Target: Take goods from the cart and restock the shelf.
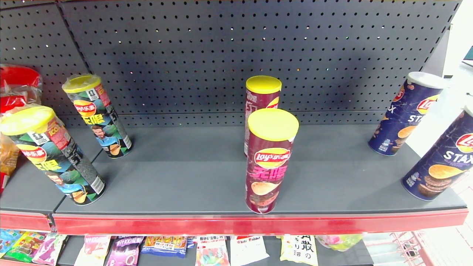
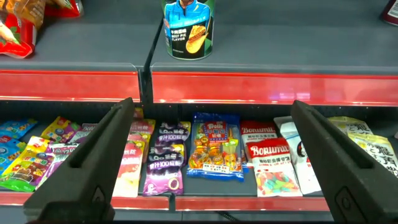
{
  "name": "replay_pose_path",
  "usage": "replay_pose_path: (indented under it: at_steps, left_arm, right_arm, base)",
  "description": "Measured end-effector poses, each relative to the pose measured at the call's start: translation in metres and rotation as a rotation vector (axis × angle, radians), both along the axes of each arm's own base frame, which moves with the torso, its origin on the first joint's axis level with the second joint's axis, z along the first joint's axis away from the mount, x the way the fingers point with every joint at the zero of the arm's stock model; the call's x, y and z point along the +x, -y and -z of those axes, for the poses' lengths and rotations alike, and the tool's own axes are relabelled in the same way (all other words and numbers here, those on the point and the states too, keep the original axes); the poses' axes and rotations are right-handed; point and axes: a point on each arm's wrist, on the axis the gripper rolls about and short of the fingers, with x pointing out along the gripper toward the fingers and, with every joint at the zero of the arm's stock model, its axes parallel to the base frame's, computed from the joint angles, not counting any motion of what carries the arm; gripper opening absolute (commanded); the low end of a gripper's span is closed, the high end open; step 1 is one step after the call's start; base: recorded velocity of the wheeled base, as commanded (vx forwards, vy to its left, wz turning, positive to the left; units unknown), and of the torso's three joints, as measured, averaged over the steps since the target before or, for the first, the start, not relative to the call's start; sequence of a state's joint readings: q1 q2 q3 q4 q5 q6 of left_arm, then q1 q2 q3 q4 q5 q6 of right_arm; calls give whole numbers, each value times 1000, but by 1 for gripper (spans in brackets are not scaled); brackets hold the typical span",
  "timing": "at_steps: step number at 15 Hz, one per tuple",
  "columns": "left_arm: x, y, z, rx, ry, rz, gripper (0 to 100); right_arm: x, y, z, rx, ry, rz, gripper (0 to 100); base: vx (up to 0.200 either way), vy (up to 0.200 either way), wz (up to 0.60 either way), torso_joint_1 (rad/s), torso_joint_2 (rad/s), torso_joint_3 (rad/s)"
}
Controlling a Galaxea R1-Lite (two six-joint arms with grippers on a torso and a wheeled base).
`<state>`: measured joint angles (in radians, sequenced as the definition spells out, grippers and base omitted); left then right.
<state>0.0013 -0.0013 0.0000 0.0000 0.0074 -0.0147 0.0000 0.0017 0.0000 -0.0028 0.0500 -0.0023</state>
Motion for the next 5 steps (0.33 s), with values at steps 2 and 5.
replay_pose_path:
  at_steps: [2, 5]
  left_arm:
    - [0, 0, 0, 0, 0, 0, 100]
    - [0, 0, 0, 0, 0, 0, 100]
  right_arm:
    - [0, 0, 0, 0, 0, 0, 100]
    - [0, 0, 0, 0, 0, 4, 100]
  base:
    - [0, 0, 0, 0, 0, 0]
    - [0, 0, 0, 0, 0, 0]
